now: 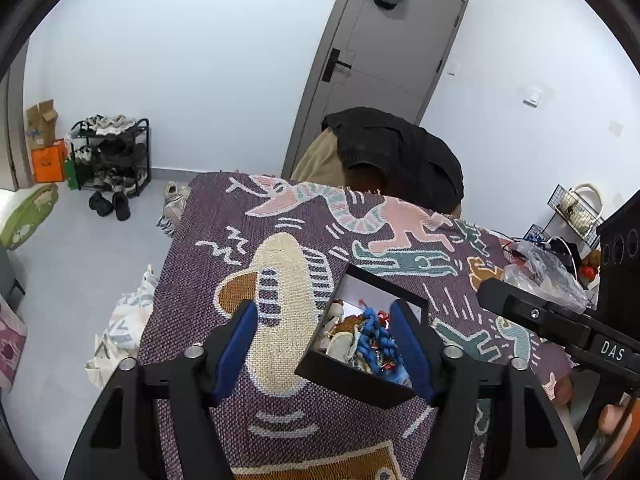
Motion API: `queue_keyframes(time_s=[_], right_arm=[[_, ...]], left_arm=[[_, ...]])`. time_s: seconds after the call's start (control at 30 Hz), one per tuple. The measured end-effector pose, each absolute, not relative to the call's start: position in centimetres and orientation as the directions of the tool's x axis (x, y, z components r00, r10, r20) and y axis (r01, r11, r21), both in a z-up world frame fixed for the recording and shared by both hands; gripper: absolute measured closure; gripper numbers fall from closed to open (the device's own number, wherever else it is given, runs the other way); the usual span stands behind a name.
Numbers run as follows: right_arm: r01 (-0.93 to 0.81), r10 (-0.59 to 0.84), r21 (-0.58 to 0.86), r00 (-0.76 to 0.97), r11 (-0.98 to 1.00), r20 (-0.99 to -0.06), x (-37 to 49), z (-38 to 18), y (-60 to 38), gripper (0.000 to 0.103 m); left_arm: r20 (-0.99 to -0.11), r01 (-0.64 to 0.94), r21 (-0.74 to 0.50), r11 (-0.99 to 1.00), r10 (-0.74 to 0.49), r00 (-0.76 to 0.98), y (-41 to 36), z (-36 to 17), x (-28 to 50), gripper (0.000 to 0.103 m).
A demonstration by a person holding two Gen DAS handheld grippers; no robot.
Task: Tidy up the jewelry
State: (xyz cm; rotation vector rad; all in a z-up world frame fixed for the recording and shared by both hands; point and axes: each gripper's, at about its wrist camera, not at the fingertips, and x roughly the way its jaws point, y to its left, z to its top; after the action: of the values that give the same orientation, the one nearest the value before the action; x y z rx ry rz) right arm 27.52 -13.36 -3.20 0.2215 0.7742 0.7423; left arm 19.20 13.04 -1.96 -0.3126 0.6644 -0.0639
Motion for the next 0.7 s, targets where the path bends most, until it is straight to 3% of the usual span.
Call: queue_keyframes(time_s=[0.1, 0.23, 0.33, 0.43, 0.53, 0.7], right_arm=[[-0.51, 0.666, 0.434, 0.489, 0.742, -0.564, 27.2, -3.1, -14.5, 0.037], [-0.47, 0.62, 0.409, 0.517, 0.782, -0.59, 26.6, -3.2, -16.6, 0.023], [-0.435, 0.599, 0.414, 0.536, 0.8, -0.594, 25.9, -3.3, -18.8, 0.023], [-0.417, 0.59, 0.418, 0.547, 0.807, -0.594, 25.2, -3.1, -20.6, 0.022], [-0.405, 0.583, 0.419, 0.562, 0.812, -0.586, 24.3, -2.9, -22.2, 0.014], [-0.38, 0.574, 0.431, 0.581, 0.819, -0.577, 23.2, -2.4, -24.8, 0.013]], left_arm=[[-0.572, -0.04, -0.298, 0.954, -0.145, 0.807, 12.8, -1.2, 18.3, 0.021], [-0.543, -0.026, -0.28, 0.96, -0.136, 0.828, 12.0, -0.3, 17.1, 0.014], [-0.526, -0.009, -0.273, 0.962, -0.141, 0.838, 11.1, 0.2, 16.3, 0.008], [-0.521, 0.003, -0.25, 0.968, -0.137, 0.842, 10.2, 0.6, 15.7, 0.005], [-0.519, 0.015, -0.237, 0.971, -0.14, 0.844, 9.1, 1.1, 15.2, 0.004], [-0.515, 0.021, -0.236, 0.971, -0.143, 0.845, 7.8, 1.6, 14.5, 0.0]])
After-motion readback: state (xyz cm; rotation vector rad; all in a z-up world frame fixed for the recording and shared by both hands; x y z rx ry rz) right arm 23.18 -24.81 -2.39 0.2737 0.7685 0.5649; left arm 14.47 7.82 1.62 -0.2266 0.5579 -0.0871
